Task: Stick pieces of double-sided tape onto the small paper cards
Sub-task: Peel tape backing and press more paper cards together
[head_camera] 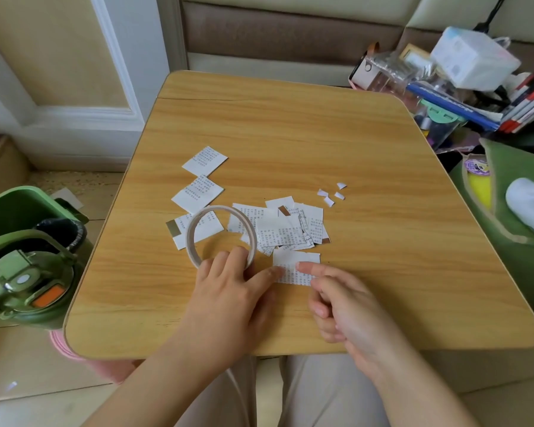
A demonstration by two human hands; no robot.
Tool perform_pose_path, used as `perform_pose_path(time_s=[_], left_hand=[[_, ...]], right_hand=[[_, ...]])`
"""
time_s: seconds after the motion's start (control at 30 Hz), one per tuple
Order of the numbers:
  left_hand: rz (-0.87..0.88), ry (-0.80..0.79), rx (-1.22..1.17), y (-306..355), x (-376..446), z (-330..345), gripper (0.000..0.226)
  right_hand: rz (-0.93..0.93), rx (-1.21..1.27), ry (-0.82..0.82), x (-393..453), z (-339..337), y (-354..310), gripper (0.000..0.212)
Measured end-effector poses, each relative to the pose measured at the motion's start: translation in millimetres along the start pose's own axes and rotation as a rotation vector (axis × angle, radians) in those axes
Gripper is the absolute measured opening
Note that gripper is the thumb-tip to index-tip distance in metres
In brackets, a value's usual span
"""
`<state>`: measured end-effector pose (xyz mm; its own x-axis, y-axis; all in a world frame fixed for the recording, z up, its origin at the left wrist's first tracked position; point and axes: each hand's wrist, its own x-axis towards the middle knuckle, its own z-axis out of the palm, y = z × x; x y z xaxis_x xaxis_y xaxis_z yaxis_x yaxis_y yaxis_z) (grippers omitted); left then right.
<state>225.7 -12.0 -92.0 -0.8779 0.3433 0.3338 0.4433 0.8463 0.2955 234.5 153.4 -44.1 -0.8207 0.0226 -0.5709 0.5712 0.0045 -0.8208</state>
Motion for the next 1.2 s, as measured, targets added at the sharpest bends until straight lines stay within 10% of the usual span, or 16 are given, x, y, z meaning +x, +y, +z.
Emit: perform_pose_path(time_s=[1.2], left_hand=[[0.2,0.064,0.259,-5,8,5,0.036]], right_hand=[[0.014,-0.098,-0.04,-8,-10,-8,0.038]])
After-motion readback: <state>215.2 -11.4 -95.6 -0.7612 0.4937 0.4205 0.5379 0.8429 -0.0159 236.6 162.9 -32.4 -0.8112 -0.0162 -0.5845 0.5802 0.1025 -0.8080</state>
